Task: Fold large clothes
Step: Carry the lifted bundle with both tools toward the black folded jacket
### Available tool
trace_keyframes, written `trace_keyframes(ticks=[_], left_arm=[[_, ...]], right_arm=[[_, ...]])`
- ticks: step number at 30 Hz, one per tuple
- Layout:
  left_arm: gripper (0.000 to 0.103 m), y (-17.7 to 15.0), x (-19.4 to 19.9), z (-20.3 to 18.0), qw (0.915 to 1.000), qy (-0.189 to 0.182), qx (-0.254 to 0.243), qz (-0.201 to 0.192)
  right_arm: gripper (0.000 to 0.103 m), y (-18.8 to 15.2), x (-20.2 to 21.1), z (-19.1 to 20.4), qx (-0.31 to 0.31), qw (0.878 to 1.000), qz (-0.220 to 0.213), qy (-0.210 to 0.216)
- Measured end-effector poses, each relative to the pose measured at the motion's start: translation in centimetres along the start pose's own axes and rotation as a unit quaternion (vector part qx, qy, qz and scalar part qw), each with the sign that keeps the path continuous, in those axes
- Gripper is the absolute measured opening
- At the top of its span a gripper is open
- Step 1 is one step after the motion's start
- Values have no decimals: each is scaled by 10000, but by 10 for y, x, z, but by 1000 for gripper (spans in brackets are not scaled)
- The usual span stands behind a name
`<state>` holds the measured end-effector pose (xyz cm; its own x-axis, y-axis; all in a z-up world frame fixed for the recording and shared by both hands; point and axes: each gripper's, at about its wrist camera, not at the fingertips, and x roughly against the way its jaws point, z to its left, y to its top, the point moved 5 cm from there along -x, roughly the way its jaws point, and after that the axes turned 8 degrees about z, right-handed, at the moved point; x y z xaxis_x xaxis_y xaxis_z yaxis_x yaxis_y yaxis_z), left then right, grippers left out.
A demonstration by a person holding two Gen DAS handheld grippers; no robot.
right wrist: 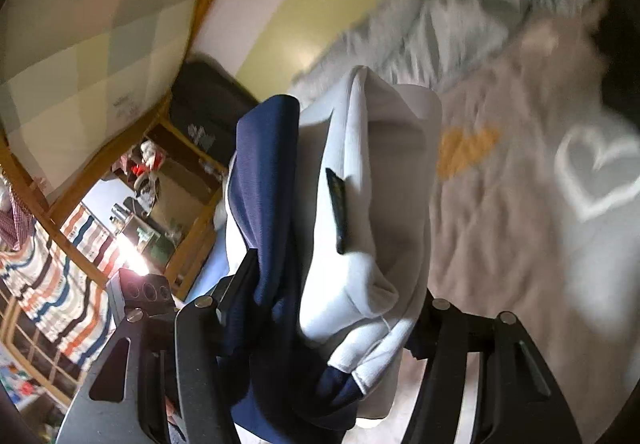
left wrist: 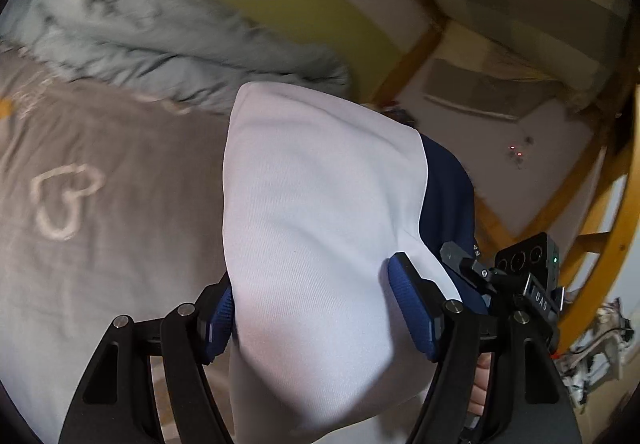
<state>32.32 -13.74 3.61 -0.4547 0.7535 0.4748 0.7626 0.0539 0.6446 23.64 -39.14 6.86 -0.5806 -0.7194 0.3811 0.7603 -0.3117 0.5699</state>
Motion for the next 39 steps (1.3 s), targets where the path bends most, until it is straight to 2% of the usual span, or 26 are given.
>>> trace_keyframes(ticks=[4, 8, 12, 17, 19, 21, 24, 25, 26, 28, 30, 32, 35, 39], left_arm=[[73, 16, -19, -70, 9984, -385, -415, -66], [73, 40, -61, -147, 9931, -936, -698, -57], [73, 58, -110, -212, 9879, -1254, -911, -23], [73, 64, -195, -260, 9804, -1684, -910, 468], [73, 64, -232, -267, 9809, -1610, -919, 596], [73, 59, -279, -266, 9826, -1345, -985, 823], [73, 43, -358, -239, 9828, -913, -655, 1469], [73, 34, -389, -224, 9824, -647, -550, 1663], [74, 29, -406, -213, 9850, -534, -619, 1523], [77, 29, -420, -202, 9881, -437, -827, 1223], [81, 29, -432, -188, 9873, -682, -522, 1336], [82, 29, -435, -177, 9859, -850, -309, 1409], [82, 31, -438, -176, 9866, -685, -426, 1419], [83, 27, -437, -175, 9875, -600, -336, 1421]], right_arm=[[59, 29, 73, 6, 256, 9987, -362, -231], [59, 64, 151, 2, 428, 9937, -844, -597], [59, 98, 215, -19, 418, 9862, -1298, -935], [59, 126, 277, -67, 274, 9678, -1985, -1522], [59, 136, 286, -96, 130, 9619, -2151, -1681], [59, 146, 285, -139, -187, 9584, -2210, -1794], [59, 152, 263, -220, -817, 9545, -1838, -2200], [59, 150, 250, -249, -1071, 9529, -1641, -2314], [59, 146, 237, -281, -1286, 9492, -1478, -2463], [59, 139, 219, -321, -1278, 9547, -1514, -2221], [57, 137, 212, -335, -1315, 9579, -1504, -2060], [58, 139, 209, -332, -1263, 9564, -1392, -2236], [58, 137, 205, -329, -1221, 9530, -1373, -2407], [58, 141, 206, -327, -1198, 9493, -1383, -2558]])
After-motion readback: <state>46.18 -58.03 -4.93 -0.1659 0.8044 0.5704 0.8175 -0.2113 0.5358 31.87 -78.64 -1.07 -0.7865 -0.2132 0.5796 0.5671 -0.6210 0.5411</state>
